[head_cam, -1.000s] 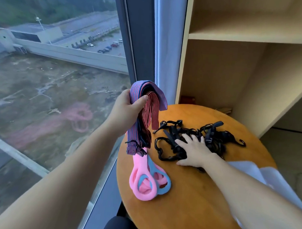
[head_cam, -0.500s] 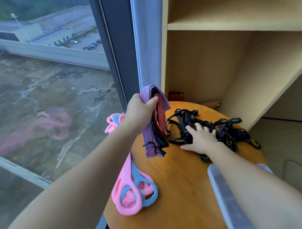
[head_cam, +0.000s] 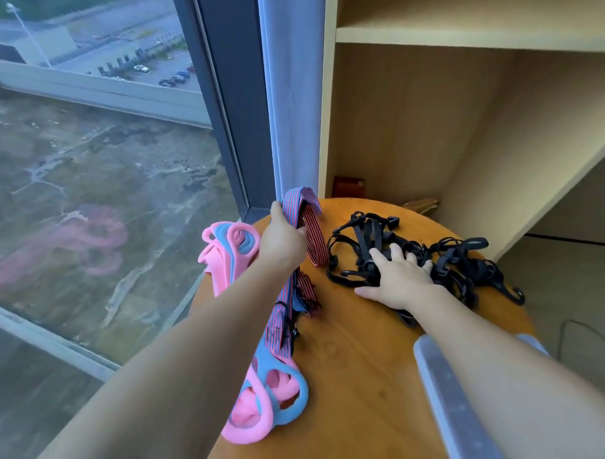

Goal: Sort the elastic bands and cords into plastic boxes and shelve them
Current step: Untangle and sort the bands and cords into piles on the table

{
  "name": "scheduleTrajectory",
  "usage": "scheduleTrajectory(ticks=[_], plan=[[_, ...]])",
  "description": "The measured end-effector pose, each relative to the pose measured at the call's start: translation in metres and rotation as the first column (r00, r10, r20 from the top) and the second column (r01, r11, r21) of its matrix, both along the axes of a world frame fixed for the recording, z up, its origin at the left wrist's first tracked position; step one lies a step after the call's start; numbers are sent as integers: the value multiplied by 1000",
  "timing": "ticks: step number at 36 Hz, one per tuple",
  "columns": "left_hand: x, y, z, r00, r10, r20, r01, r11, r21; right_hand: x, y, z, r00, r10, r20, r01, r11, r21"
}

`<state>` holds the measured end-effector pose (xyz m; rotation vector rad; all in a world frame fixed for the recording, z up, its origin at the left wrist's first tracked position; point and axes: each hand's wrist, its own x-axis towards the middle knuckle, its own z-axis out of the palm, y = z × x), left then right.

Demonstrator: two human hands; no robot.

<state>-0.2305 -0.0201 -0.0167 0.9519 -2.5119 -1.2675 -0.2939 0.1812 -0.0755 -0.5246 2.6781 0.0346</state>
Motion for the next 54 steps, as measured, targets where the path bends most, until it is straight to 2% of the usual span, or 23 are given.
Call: scheduleTrajectory(ticks=[6, 11, 14, 17, 20, 24, 27, 29, 31, 32, 33, 35, 38, 41, 44, 49, 54], plan=[[-7, -2, -31, 985, 65, 159, -73, 997, 41, -2, -5, 0, 1000, -24, -12, 24, 1000, 15], [-2, 3, -44, 974, 21, 223, -19, 1000, -9, -4, -8, -2, 1000, -23, -19, 24, 999, 37], [-4, 1, -34, 984, 10, 176, -11, 1000, 4, -4, -6, -2, 1000, -3, -25, 5, 999, 50], [-6, -2, -13, 1000, 18, 13, -19, 998, 60, -3, -6, 0, 1000, -1, 1, 1, 999, 50], [0, -2, 12, 996, 33, -78, -31, 999, 18, -2, -5, 4, 998, -16, 63, 14, 999, 28], [12, 5, 35, 994, 16, -108, -14, 1000, 21, 3, -2, 20, 996, -19, 83, 23, 999, -40], [22, 13, 49, 992, 21, -128, -15, 999, 47, 15, 0, 39, 999, 42, -9, -43, 986, -162], [28, 18, 59, 989, 35, -147, -26, 998, 58, 26, 1, 53, 995, 89, -50, -102, 919, -380], [35, 23, 70, 984, 49, -173, -37, 997, 72, 43, 0, 70, 994, 83, 72, -15, 752, -659], [38, 26, 76, 981, 57, -188, -43, 996, 79, 53, -2, 77, 982, 99, 159, 54, 661, -749], [42, 30, 81, 977, 67, -203, -50, 995, 86, 63, -6, 84, 968, 126, 217, 102, 592, -799], [49, 36, 91, 971, 91, -220, -69, 992, 106, 83, -16, 95, 948, 177, 263, 137, 520, -843], [59, 46, 100, 964, 138, -226, -102, 982, 162, 106, -28, 99, 945, 218, 246, 114, 485, -867], [68, 51, 104, 950, 194, -244, -133, 960, 247, 120, -31, 98, 969, 160, 188, 96, 455, -885], [76, 52, 102, 932, 234, -275, -133, 931, 340, 126, -30, 96, 975, 144, 167, 83, 465, -881], [69, 38, 91, 906, 286, -312, -72, 831, 552, 123, -28, 87, 952, 179, 249, 114, 546, -830], [40, 21, 68, 909, 260, -325, -49, 842, 538, 110, -36, 72, 922, 176, 344, 191, 566, -802]])
